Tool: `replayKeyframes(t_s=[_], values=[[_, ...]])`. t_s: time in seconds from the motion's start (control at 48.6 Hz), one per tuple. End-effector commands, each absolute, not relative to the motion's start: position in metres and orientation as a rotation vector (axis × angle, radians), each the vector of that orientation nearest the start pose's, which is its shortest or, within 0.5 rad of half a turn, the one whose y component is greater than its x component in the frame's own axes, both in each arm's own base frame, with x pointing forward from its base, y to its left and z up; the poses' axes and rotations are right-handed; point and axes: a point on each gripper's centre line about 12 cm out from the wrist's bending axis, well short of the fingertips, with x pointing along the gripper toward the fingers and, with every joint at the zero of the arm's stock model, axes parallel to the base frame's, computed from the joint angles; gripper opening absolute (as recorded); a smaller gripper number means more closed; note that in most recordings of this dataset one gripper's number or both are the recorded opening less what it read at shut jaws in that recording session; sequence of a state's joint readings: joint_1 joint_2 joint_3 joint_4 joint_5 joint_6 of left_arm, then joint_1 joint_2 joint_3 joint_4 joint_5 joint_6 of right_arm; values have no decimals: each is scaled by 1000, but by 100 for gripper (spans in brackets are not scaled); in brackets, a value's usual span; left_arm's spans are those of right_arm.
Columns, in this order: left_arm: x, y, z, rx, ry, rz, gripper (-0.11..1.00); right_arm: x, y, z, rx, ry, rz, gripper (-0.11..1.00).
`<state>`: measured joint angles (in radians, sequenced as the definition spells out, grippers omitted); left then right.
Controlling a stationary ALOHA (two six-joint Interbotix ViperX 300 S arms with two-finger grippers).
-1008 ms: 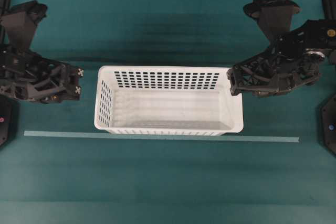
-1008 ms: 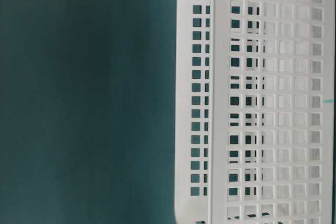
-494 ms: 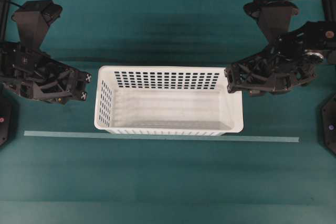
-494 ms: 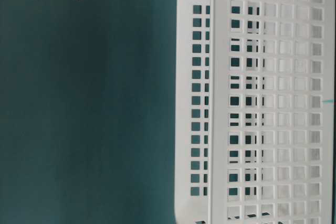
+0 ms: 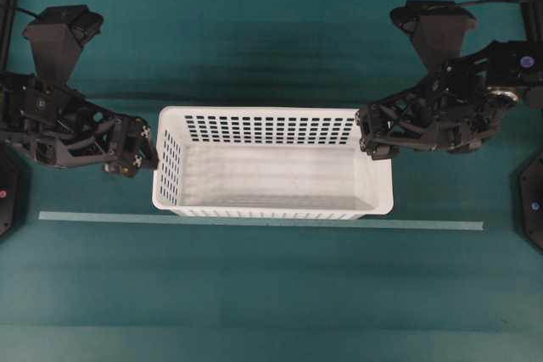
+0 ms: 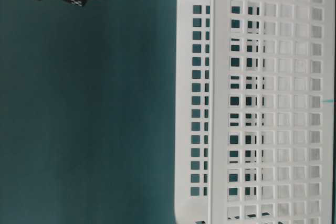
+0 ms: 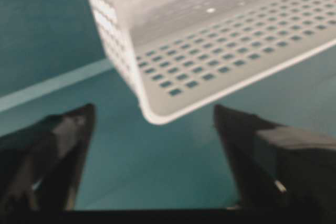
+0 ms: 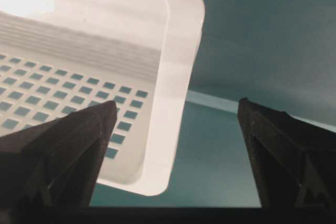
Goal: Lift the white basket with both hands.
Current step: 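Open both grippers and lower them over the basket's end rims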
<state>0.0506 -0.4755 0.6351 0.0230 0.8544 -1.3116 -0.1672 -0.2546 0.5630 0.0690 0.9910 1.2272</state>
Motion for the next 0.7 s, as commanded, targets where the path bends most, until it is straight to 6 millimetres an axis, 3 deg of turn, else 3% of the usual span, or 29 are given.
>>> replayKeyframes(t_s=[0.0, 0.103, 0.679], values=[[283, 18, 271, -1192, 816, 708, 96, 302, -43, 218, 1247, 1075, -941, 96], [290, 22, 265, -1206, 807, 720, 91, 305, -42, 211, 1286, 1056, -976, 96], [311, 31, 203, -1198, 916, 841, 92, 312, -41, 165, 1343, 985, -983, 96]])
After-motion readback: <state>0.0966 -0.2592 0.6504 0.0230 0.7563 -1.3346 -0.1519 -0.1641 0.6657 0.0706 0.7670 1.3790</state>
